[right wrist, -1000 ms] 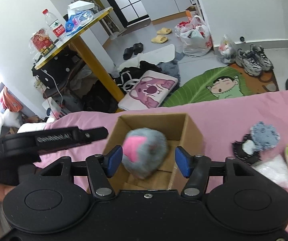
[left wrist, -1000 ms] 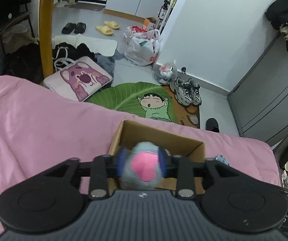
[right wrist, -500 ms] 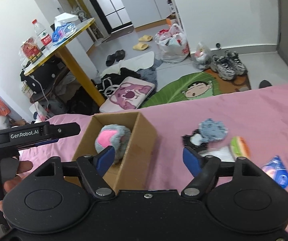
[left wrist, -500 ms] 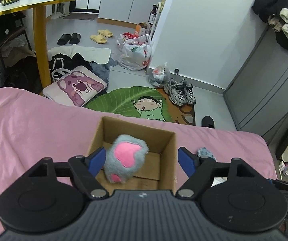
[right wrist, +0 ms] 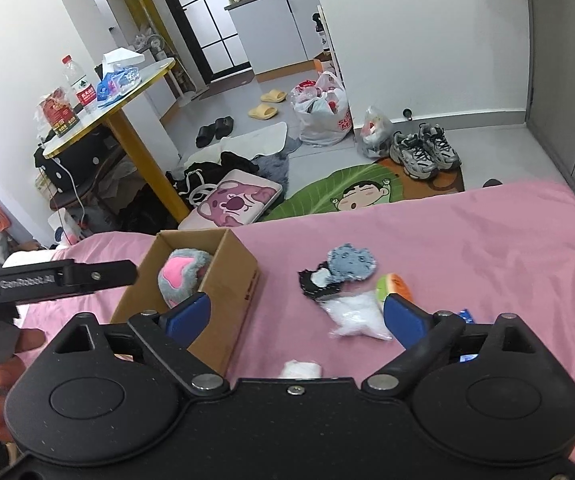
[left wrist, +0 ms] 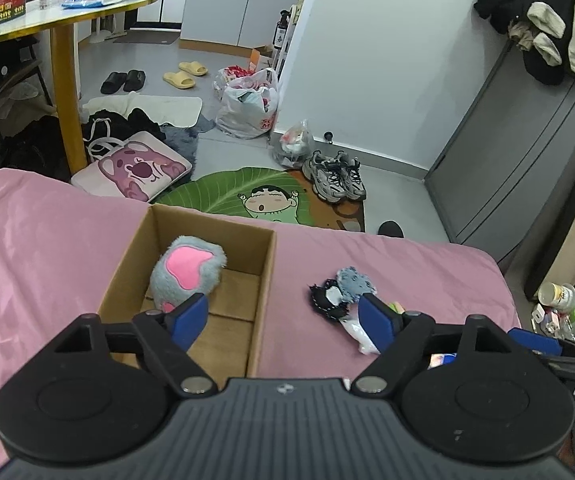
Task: Organize soft objects
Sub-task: 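Reach the left tool to the white tissue bundle and grasp it, then carry the white bundle into the box with the left tool while the right tool grasps the blue Vinda pack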
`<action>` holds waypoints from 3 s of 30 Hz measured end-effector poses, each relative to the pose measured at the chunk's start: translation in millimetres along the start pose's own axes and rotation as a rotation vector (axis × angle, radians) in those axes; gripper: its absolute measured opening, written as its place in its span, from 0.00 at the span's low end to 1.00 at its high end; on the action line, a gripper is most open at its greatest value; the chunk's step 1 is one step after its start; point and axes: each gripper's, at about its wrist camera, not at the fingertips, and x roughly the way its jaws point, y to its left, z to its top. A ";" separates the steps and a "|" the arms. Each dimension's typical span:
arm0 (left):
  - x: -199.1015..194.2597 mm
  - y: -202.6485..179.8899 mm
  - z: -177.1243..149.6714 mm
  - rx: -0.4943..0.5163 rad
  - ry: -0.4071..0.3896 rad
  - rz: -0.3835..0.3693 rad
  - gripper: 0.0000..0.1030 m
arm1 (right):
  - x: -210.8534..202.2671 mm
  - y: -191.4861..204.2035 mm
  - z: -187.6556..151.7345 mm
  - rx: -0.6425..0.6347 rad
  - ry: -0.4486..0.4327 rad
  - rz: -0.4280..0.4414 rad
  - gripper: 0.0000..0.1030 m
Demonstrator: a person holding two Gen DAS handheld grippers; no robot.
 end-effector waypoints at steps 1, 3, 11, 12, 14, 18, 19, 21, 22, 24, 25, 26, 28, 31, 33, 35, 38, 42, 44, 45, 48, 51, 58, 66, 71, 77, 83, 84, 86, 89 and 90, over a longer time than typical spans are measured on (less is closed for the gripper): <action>-3.4 -3.3 -2.1 0.000 -0.005 0.000 0.79 | -2.8 -3.4 -1.1 -0.006 0.000 -0.005 0.91; -7.3 -7.9 -4.6 -0.003 -0.006 0.003 0.79 | -7.3 -10.2 -2.9 -0.011 0.000 -0.010 0.92; -19.6 -27.0 -15.2 0.005 -0.008 0.014 0.79 | -20.8 -34.0 -8.7 0.031 -0.030 0.011 0.94; -20.6 -29.8 -16.6 0.009 -0.007 0.016 0.79 | -22.4 -38.8 -10.4 0.042 -0.035 0.017 0.94; -22.3 -36.7 -19.9 0.022 -0.006 0.019 0.79 | -25.0 -47.7 -13.3 0.066 -0.039 0.024 0.94; -23.1 -48.8 -28.6 0.039 -0.002 0.028 0.79 | -27.4 -60.8 -16.6 0.098 -0.035 0.029 0.94; -22.3 -51.2 -30.8 0.036 0.001 0.031 0.79 | -27.6 -62.7 -16.5 0.099 -0.033 0.031 0.94; -21.0 -55.6 -34.9 0.030 0.006 0.035 0.79 | -28.2 -67.4 -18.3 0.102 -0.029 0.042 0.94; -20.2 -58.4 -36.5 0.031 0.007 0.037 0.79 | -28.1 -69.7 -18.9 0.106 -0.027 0.048 0.94; -18.4 -62.9 -39.4 0.032 0.007 0.047 0.79 | -27.9 -74.3 -20.4 0.113 -0.022 0.057 0.94; -17.4 -65.3 -41.0 0.031 0.009 0.050 0.79 | -27.4 -76.2 -20.8 0.114 -0.021 0.059 0.94; -16.4 -67.1 -42.4 0.029 0.010 0.051 0.79 | -26.8 -78.0 -21.1 0.114 -0.019 0.059 0.94; -13.9 -70.7 -44.8 0.023 0.011 0.055 0.79 | -25.6 -81.0 -20.6 0.115 -0.017 0.063 0.94; -10.1 -74.8 -46.7 0.018 0.006 0.061 0.79 | -25.3 -88.2 -22.8 0.133 -0.015 0.075 0.94; -7.4 -77.5 -48.2 0.015 0.007 0.060 0.79 | -22.0 -93.9 -23.0 0.146 -0.004 0.076 0.94; -4.6 -79.7 -50.0 0.008 0.000 0.051 0.79 | -18.6 -98.4 -23.9 0.159 0.005 0.076 0.94; 3.1 -84.3 -53.2 0.003 0.000 0.055 0.79 | -14.6 -101.5 -26.7 0.156 0.016 0.079 0.94; 18.7 -92.6 -60.6 0.011 0.015 0.051 0.79 | -10.4 -112.6 -29.5 0.197 0.034 0.111 0.94; 29.2 -96.8 -65.4 0.016 0.024 0.059 0.79 | -6.8 -119.0 -30.1 0.231 0.043 0.122 0.94; 35.0 -98.3 -67.8 0.015 0.031 0.062 0.79 | -4.8 -121.3 -30.5 0.237 0.047 0.114 0.94; 50.2 -98.7 -73.3 0.009 0.059 0.067 0.79 | 1.7 -129.4 -31.9 0.252 0.057 0.107 0.94; 67.3 -97.1 -78.0 -0.005 0.088 0.076 0.77 | 11.4 -134.9 -35.1 0.242 0.079 0.076 0.94; 105.3 -86.5 -87.6 -0.050 0.151 0.115 0.75 | 43.6 -146.7 -37.1 0.234 0.151 0.033 0.94; 138.3 -84.8 -99.1 -0.053 0.210 0.139 0.68 | 71.1 -154.3 -37.0 0.215 0.208 -0.012 0.94; 155.8 -81.5 -101.1 -0.060 0.238 0.153 0.60 | 89.1 -154.7 -41.5 0.179 0.255 -0.040 0.94; 173.1 -79.6 -104.8 -0.072 0.288 0.175 0.51 | 108.9 -154.9 -43.4 0.129 0.298 -0.073 0.93; 177.2 -76.4 -108.6 -0.090 0.305 0.164 0.42 | 118.3 -159.5 -46.6 0.102 0.317 -0.108 0.86; 176.2 -77.0 -108.7 -0.089 0.303 0.161 0.42 | 119.0 -159.2 -48.0 0.097 0.323 -0.109 0.80; 171.6 -78.4 -107.5 -0.087 0.290 0.152 0.42 | 119.4 -156.2 -50.9 0.066 0.339 -0.122 0.63; 161.4 -80.7 -104.5 -0.085 0.274 0.141 0.42 | 113.0 -152.6 -52.0 0.042 0.338 -0.129 0.54; 157.9 -81.5 -103.4 -0.085 0.268 0.135 0.42 | 109.9 -152.6 -51.2 0.048 0.333 -0.125 0.54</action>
